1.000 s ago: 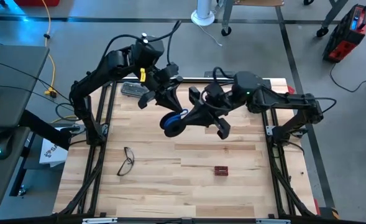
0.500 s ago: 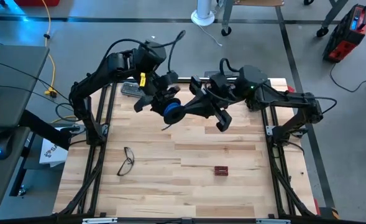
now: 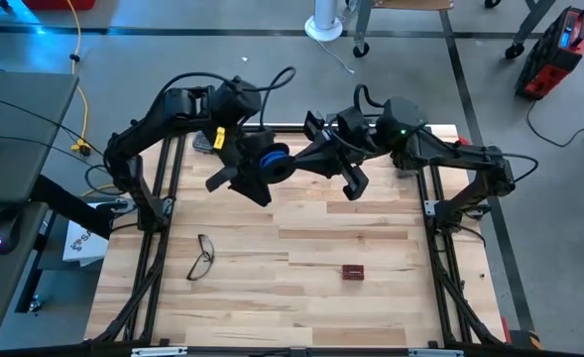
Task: Coil cords
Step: Coil the blue wire onto the spool
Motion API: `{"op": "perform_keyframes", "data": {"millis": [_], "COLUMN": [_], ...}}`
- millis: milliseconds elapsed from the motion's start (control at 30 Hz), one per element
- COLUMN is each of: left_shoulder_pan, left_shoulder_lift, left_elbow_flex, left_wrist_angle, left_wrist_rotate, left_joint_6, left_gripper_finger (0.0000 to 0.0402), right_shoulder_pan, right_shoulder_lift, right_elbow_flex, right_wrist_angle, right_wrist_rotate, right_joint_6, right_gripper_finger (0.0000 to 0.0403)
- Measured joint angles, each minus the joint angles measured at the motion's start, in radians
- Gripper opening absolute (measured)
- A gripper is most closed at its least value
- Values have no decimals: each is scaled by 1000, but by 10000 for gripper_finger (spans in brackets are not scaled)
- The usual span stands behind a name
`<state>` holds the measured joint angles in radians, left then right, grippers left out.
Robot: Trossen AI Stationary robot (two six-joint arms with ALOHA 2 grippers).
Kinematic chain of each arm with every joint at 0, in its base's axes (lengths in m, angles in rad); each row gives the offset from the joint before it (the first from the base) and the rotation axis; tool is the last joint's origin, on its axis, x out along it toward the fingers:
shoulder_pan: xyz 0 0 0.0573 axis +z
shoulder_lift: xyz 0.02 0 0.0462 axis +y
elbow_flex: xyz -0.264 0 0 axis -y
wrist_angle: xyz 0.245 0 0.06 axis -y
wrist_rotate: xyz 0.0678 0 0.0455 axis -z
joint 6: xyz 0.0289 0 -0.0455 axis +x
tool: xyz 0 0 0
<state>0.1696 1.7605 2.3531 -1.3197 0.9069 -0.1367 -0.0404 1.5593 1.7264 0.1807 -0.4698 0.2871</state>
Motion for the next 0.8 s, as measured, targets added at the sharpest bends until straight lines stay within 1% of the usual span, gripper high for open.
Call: {"op": "perform_keyframes", "data": {"millis": [100,233,300,433,533,600,667,733,800], "left_shoulder_pan": [2,7,12,22,30,34,33,28,11], "left_shoulder_lift": [-16,-52,-76,-139,-201,-245,-298,-354,-413], "left_elbow_flex": [0,0,0,0,0,-7,-52,-150,-311], "left_wrist_angle": [-52,-190,-232,-229,-218,-160,-58,85,273], "left_wrist_rotate": [-72,-262,-353,-483,-617,-705,-772,-794,-807], "left_joint_6": [41,133,163,165,164,160,140,116,86], "left_gripper_finger": [103,120,124,124,123,123,123,122,122], "right_shoulder_pan": [0,-8,-15,-20,-22,-25,-32,-38,-45], "right_shoulder_lift": [0,-2,-2,-2,-2,-3,-3,-3,-3], "right_elbow_flex": [0,0,0,0,0,0,0,0,0], "right_wrist_angle": [-1,-2,-1,-1,3,7,9,13,25], "right_wrist_rotate": [-2,-3,-3,-2,6,13,35,53,62], "right_joint_6": [0,-4,-3,0,0,0,-8,-17,-18], "right_gripper_finger": [0,0,0,0,0,0,0,0,0]}}
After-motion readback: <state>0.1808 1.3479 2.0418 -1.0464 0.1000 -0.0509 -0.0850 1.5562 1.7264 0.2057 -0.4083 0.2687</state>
